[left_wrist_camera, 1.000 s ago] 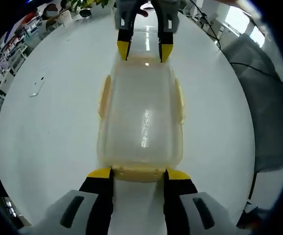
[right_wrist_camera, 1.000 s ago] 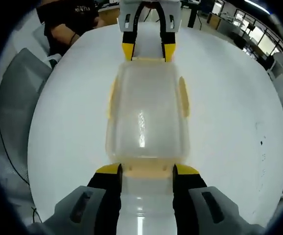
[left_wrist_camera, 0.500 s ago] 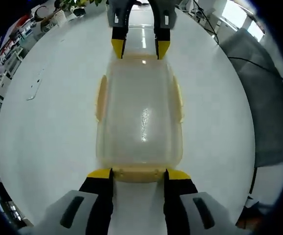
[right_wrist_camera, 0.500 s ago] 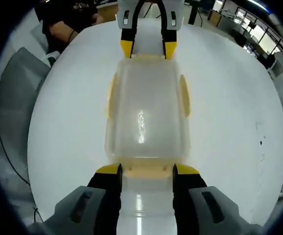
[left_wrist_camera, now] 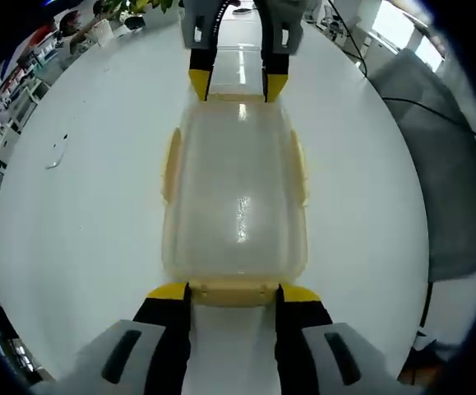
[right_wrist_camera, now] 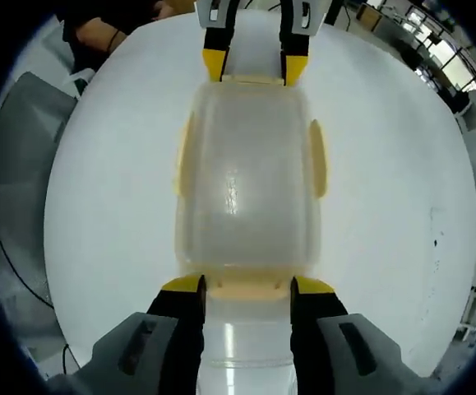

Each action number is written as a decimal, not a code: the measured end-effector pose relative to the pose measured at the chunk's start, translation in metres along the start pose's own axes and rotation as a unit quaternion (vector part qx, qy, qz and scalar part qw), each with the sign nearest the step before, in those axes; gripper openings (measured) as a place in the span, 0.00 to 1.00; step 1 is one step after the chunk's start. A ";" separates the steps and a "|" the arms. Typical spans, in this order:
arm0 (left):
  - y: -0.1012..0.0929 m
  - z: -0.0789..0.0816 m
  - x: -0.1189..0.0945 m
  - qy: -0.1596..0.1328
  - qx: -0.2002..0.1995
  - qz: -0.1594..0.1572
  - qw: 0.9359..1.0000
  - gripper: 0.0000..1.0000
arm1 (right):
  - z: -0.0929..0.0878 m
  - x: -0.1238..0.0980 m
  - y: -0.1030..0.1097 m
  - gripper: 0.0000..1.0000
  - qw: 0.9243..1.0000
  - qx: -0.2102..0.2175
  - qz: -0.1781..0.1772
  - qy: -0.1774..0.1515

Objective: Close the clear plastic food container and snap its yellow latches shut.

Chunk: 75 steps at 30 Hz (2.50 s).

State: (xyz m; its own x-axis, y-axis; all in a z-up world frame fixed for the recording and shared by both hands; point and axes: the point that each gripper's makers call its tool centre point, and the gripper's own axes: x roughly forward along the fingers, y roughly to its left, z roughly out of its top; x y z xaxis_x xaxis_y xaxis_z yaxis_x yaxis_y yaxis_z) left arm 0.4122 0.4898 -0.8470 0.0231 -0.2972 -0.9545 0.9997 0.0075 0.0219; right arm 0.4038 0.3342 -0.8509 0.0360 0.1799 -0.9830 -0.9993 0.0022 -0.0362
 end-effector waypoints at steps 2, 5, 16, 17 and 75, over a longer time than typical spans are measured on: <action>0.000 0.000 0.000 -0.001 0.000 0.000 1.000 0.33 | 0.000 0.000 0.000 0.37 1.000 0.002 0.001 0.005; 0.000 0.000 0.000 0.001 -0.001 0.001 1.000 0.33 | -0.001 0.000 -0.001 0.36 1.000 0.003 0.002 0.011; -0.005 -0.005 -0.013 0.004 -0.010 -0.005 1.000 0.33 | 0.007 -0.009 0.002 0.36 1.000 0.001 0.005 -0.002; -0.006 -0.005 -0.015 0.004 -0.011 -0.005 1.000 0.33 | 0.008 -0.011 0.003 0.36 1.000 0.000 0.007 -0.004; -0.004 0.207 -0.007 0.016 0.001 0.009 1.000 0.33 | -0.182 -0.103 -0.001 0.36 0.999 0.014 -0.016 -0.034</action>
State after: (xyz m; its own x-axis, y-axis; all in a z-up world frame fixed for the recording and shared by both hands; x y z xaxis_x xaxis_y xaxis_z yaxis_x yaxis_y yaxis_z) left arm 0.4080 0.2945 -0.7790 0.0415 -0.2657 -0.9632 0.9991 0.0108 0.0401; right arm 0.4015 0.1362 -0.7826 0.0676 0.2467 -0.9667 -0.9975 0.0362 -0.0605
